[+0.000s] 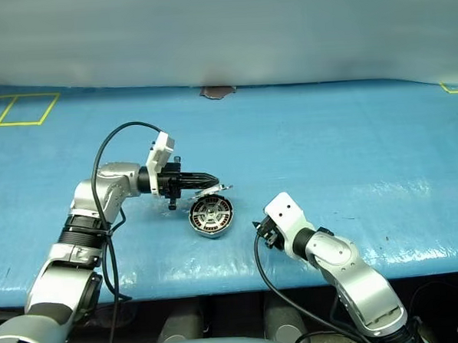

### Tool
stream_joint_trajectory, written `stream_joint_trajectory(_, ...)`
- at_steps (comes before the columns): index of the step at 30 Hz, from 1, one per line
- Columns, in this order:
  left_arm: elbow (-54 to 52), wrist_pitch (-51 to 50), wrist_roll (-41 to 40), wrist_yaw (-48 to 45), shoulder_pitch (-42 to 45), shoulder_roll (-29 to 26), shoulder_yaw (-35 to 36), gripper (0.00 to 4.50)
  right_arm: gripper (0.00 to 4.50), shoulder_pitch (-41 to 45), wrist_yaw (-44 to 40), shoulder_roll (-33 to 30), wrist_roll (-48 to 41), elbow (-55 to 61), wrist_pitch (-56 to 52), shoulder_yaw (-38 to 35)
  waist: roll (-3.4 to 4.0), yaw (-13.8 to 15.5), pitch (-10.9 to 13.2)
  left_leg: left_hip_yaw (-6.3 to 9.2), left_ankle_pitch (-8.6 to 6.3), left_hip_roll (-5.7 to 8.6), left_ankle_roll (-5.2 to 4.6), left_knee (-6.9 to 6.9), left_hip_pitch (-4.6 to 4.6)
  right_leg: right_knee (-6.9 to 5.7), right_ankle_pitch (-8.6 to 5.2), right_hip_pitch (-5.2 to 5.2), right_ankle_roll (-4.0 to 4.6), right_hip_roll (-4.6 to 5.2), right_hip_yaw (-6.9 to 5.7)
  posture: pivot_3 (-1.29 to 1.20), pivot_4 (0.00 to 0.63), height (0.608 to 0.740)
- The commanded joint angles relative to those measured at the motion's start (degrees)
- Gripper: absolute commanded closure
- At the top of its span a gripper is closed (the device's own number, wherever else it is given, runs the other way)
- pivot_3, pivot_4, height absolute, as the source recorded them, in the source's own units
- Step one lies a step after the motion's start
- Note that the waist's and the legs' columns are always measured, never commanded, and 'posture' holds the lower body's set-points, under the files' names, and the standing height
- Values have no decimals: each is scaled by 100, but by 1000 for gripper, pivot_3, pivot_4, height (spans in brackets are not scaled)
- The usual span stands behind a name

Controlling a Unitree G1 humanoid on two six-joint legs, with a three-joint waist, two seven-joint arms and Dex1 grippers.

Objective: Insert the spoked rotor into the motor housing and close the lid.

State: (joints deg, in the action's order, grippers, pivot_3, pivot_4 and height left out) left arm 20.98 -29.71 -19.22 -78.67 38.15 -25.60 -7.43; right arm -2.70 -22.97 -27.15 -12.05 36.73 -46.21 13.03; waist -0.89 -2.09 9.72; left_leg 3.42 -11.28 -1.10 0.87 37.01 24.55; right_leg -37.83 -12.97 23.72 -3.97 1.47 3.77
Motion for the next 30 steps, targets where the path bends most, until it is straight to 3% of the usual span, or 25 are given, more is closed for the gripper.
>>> stream_joint_trajectory(1,-280,-35,-39,-65,-86,-101,-104,4446,2540,3,-120,100,-185,363,253,-81,0,-3,0,0,0,0,0,0,0,0,0,0,0,0,0,0,150,740)
stream_joint_trajectory(9,-428,-56,29,-47,-316,-190,-359,4446,2540,-66,-400,243,-547,437,660,-138,0,0,0,0,0,-1,0,3,-1,0,-1,-2,1,0,0,0,150,740)
stream_joint_trajectory(30,-755,-131,89,-58,-603,-389,-605,4446,2540,-70,-271,196,-446,311,697,-152,0,2,0,-1,0,-2,0,1,-1,0,-2,-1,4,0,1,0,150,740)
